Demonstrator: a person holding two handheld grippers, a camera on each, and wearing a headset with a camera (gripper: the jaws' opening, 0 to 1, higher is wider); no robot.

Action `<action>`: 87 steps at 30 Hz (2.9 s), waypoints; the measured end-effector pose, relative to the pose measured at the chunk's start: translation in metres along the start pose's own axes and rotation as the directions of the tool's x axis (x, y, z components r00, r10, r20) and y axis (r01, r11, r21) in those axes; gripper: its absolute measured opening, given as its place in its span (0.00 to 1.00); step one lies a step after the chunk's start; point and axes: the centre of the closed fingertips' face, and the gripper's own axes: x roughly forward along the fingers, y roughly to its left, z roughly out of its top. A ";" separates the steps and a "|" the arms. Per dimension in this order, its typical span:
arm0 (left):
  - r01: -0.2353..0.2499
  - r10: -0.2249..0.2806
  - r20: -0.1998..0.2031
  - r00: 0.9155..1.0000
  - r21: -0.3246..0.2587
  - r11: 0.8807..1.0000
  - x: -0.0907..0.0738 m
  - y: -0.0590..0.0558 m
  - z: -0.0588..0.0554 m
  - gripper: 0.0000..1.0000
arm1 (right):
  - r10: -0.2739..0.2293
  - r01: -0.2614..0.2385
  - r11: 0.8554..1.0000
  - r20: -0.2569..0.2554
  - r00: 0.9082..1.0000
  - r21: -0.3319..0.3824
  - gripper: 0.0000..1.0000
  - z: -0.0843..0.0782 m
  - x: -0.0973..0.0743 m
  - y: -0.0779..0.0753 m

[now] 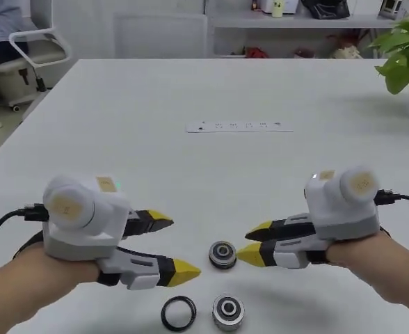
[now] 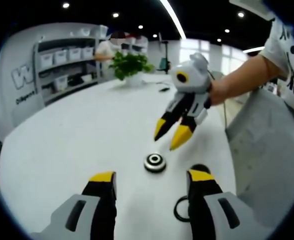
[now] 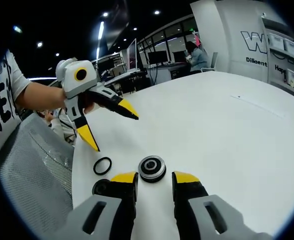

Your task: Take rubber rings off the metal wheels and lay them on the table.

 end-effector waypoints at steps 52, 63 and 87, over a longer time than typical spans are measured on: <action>0.055 -0.057 -0.048 0.997 -0.043 0.998 0.064 -0.012 -0.003 0.22 | 0.000 -0.001 1.000 -0.035 0.999 -0.031 0.14 -0.019 0.023 -0.001; 0.019 -0.019 -0.054 0.998 0.001 1.000 0.068 -0.009 -0.003 0.14 | -0.001 0.000 1.000 -0.023 1.000 -0.031 0.13 -0.019 0.023 -0.002; -0.041 0.041 -0.053 0.998 -0.001 0.999 0.064 -0.011 -0.007 0.13 | -0.023 -0.003 0.958 0.088 0.996 0.286 0.00 -0.017 0.014 -0.010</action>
